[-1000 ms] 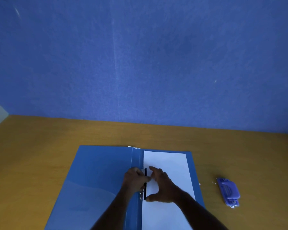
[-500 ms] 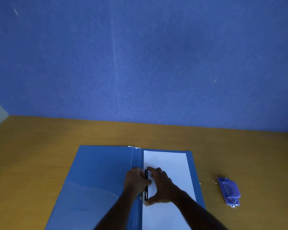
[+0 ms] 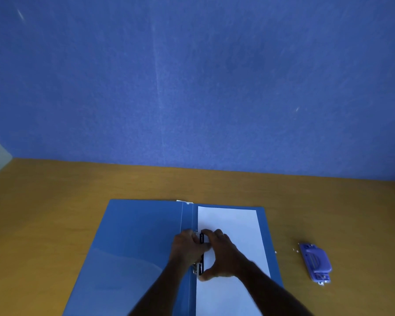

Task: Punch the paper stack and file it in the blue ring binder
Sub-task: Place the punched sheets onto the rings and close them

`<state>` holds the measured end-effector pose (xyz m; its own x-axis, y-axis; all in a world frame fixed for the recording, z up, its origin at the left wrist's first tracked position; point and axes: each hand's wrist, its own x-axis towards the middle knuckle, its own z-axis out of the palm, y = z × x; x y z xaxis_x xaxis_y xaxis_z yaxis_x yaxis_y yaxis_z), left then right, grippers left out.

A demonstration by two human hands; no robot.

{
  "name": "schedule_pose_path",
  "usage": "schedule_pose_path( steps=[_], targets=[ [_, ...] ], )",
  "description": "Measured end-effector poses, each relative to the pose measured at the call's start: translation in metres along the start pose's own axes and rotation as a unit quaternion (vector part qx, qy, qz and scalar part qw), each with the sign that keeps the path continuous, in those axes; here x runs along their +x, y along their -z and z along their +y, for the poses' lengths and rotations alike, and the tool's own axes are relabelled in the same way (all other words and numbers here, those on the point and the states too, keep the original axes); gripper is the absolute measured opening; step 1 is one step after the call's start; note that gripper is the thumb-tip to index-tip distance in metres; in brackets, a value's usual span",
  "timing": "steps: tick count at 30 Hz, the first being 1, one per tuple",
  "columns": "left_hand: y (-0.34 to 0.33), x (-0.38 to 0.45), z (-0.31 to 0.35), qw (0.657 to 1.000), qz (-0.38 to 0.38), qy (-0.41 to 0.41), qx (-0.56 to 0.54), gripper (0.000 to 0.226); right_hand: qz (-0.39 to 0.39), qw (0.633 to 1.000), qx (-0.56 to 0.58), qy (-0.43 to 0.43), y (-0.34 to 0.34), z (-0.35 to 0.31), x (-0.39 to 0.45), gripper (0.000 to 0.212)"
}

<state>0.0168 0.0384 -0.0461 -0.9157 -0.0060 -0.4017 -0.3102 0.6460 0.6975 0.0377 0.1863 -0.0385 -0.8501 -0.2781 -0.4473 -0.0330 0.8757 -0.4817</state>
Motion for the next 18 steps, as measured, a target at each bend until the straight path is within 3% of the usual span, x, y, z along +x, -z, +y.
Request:
schedule_pose_path(
  steps=[7,12,18],
  targets=[
    [0.011,0.005,-0.011,0.997,0.028,-0.070,0.028,0.034,-0.004,1.000,-0.005,-0.007,0.002,-0.003,0.001,0.119],
    [0.020,0.008,-0.019,0.993,-0.035,-0.108,0.022,0.043,0.000,1.000,0.001,-0.012,0.004,-0.006,0.004,0.120],
    [0.018,0.005,-0.020,0.989,-0.052,-0.128,0.049,0.021,0.015,1.000,0.019,-0.012,0.007,-0.006,0.007,0.117]
  ],
)
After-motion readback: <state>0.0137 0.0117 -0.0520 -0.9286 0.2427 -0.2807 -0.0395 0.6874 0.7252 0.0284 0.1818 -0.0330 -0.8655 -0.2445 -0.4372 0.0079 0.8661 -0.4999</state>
